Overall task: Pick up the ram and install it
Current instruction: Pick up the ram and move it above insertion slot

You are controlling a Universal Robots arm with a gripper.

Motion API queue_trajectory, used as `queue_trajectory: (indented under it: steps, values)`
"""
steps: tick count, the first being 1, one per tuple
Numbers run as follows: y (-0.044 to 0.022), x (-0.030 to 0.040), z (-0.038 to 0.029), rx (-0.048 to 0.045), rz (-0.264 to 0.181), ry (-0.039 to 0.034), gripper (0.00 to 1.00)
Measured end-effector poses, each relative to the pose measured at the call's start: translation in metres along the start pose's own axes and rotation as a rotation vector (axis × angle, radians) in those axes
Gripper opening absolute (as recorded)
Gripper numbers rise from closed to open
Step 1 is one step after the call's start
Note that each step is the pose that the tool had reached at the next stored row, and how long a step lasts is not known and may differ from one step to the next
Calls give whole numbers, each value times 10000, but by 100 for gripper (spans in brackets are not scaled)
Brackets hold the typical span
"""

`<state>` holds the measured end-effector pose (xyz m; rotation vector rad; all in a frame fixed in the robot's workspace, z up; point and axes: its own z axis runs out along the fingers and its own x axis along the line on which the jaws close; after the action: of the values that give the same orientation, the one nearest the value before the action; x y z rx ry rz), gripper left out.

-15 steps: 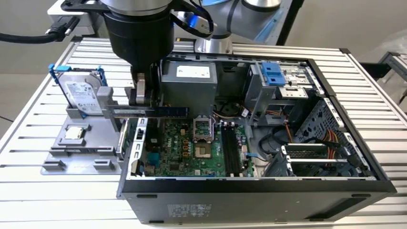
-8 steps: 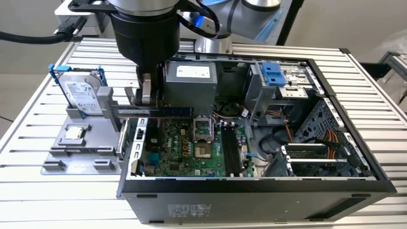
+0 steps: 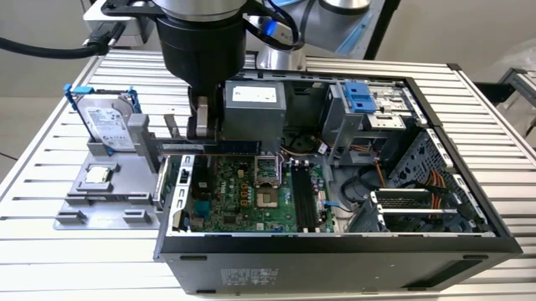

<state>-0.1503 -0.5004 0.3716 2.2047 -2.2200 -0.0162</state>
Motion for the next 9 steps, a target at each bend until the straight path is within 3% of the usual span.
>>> queue_trajectory:
  steps: [9]
  values:
    - [-116,-1,-2,0,0,1,0]
